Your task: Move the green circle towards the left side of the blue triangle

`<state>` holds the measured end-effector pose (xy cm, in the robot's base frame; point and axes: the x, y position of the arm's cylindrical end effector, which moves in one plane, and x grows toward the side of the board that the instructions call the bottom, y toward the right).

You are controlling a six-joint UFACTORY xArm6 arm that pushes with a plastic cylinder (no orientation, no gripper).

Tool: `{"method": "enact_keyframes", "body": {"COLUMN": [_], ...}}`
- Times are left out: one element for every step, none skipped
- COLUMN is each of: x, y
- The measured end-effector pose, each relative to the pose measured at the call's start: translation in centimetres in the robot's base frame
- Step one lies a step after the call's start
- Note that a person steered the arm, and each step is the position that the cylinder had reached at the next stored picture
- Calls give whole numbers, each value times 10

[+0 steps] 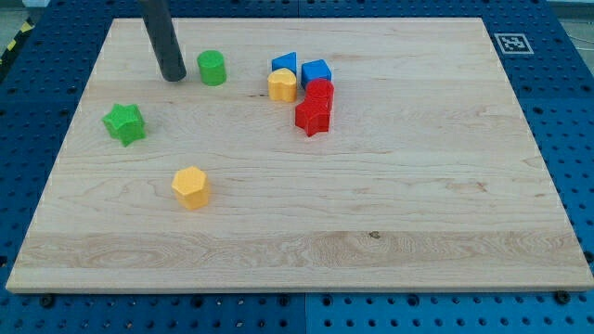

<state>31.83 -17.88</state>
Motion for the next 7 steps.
{"method": "enact_keyframes", "body": {"x": [-3, -12, -14, -14, -8, -4, -4], "y": [0, 0, 18, 41, 53, 58, 72]}}
